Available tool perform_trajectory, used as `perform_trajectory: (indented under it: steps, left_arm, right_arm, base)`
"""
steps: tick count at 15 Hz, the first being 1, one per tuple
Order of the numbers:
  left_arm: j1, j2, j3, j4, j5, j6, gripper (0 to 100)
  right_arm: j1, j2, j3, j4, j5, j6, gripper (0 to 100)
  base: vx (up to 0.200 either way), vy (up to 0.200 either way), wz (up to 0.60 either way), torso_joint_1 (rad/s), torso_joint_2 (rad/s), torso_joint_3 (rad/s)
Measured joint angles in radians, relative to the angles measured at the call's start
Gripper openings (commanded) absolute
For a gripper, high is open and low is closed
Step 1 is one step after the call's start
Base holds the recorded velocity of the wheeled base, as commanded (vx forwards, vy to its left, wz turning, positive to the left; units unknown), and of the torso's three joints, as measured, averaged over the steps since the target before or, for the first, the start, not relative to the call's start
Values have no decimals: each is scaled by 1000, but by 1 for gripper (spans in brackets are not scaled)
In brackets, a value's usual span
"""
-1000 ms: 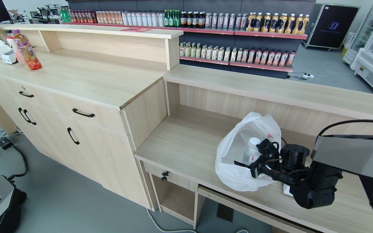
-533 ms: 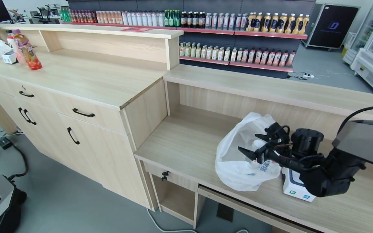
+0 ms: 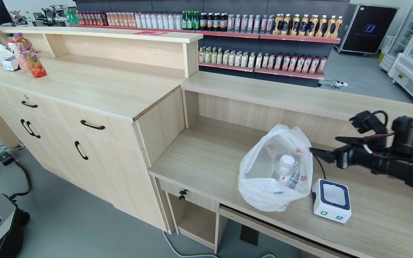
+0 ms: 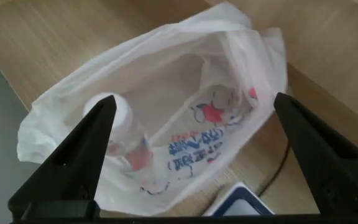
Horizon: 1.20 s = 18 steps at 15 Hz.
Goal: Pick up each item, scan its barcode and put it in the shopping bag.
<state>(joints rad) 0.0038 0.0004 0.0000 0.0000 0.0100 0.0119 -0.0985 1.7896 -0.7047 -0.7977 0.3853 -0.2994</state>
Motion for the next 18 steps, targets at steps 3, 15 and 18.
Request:
perform_trajectory:
  steps: [3, 15, 18]
  left_arm:
    - [0, 0, 0, 0, 0, 0, 100]
    - [1, 0, 0, 0, 0, 0, 100]
    - [-1, 0, 0, 0, 0, 0, 100]
  right_arm:
    - [-224, -220, 27, 315, -97, -70, 100]
    - [-787, -283, 66, 335, -30, -92, 100]
    - [-786, -124, 60, 104, 127, -109, 100]
  base:
    - [0, 0, -600, -1, 2, 4]
    - [0, 0, -300, 0, 1, 3]
    - [0, 0, 0, 0, 0, 0]
